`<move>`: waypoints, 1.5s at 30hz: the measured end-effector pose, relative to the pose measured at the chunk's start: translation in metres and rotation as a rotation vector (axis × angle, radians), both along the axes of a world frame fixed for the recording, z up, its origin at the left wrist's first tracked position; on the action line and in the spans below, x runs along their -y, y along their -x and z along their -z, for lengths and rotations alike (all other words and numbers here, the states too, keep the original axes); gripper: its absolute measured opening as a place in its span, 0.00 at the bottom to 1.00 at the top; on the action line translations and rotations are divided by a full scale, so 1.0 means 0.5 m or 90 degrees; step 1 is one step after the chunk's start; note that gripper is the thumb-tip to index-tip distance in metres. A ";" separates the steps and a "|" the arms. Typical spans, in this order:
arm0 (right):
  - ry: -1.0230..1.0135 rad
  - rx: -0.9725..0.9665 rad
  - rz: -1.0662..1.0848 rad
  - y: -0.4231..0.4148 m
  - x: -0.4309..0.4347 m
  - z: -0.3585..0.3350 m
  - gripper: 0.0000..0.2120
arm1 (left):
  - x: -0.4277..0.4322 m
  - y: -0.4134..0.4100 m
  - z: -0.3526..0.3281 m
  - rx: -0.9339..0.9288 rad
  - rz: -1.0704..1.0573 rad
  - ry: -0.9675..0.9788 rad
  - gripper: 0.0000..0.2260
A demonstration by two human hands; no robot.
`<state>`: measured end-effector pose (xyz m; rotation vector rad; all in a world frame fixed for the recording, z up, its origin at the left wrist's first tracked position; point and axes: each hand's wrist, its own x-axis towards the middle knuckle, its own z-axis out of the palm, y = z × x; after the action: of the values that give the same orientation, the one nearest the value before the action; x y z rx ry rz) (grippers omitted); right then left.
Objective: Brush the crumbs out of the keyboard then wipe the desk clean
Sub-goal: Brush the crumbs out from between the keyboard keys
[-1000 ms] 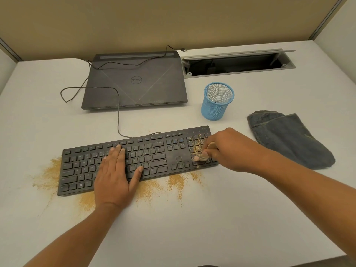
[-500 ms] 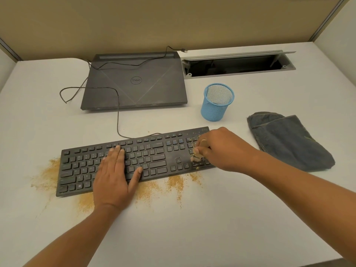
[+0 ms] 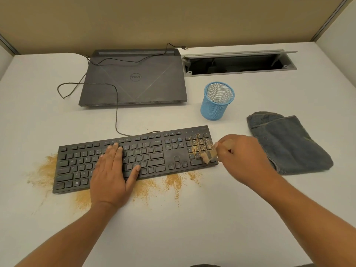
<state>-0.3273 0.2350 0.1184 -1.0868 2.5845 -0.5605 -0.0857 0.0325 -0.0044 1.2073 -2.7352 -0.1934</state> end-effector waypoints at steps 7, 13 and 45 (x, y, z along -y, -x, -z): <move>0.002 0.025 0.077 0.017 -0.007 0.007 0.11 | -0.002 0.000 -0.003 -0.006 0.004 0.001 0.37; -0.099 0.072 -0.008 0.038 0.008 -0.005 0.12 | -0.003 0.001 -0.004 -0.022 0.001 0.000 0.36; -0.236 0.004 -0.234 0.083 0.053 -0.057 0.09 | 0.000 -0.001 -0.001 -0.015 0.005 0.004 0.36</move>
<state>-0.3687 0.2084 0.1470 -1.3661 2.2724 0.0021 -0.0853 0.0327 -0.0040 1.1862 -2.7179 -0.1998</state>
